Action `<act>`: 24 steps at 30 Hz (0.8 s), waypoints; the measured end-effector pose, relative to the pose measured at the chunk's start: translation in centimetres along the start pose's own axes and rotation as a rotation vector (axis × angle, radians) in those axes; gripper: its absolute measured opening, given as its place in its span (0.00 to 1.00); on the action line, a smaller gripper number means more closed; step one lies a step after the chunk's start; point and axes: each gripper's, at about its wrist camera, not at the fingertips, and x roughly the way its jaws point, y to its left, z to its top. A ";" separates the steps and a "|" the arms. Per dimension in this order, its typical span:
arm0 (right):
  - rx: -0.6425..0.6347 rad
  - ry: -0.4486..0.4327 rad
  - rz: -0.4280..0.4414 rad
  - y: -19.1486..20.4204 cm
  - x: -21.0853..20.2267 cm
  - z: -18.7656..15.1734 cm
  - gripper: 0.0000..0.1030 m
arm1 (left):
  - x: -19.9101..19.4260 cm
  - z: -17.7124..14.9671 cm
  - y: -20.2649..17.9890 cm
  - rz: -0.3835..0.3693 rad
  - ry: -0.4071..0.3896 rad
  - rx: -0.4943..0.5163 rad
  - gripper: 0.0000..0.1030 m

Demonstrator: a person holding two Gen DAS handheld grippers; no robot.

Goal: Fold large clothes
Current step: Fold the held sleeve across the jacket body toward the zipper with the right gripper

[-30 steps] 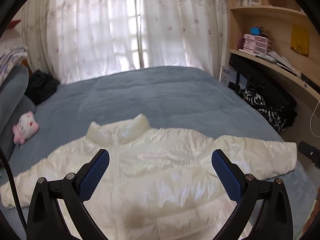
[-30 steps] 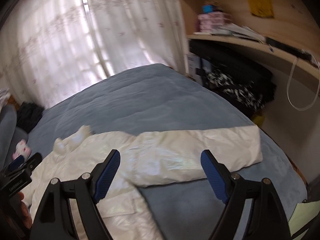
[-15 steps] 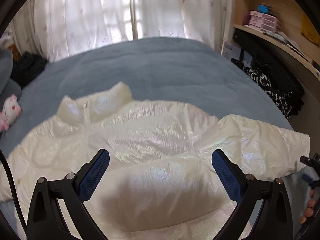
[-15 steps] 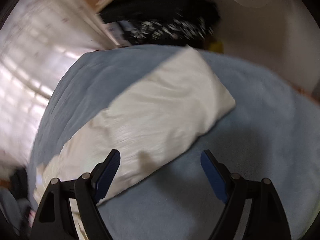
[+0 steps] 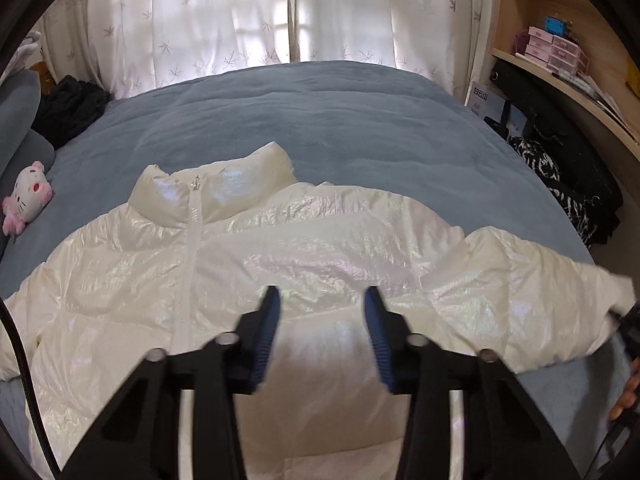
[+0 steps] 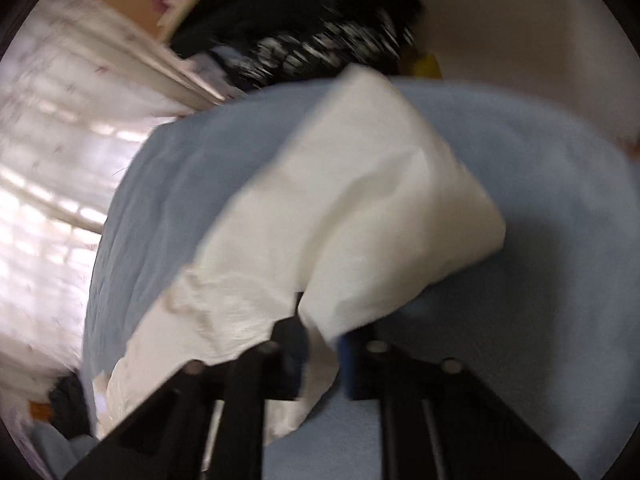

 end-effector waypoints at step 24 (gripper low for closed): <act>-1.051 0.093 0.196 28.9 -5.4 -30.6 0.22 | -6.4 -6.5 17.0 -0.052 0.040 -0.180 0.23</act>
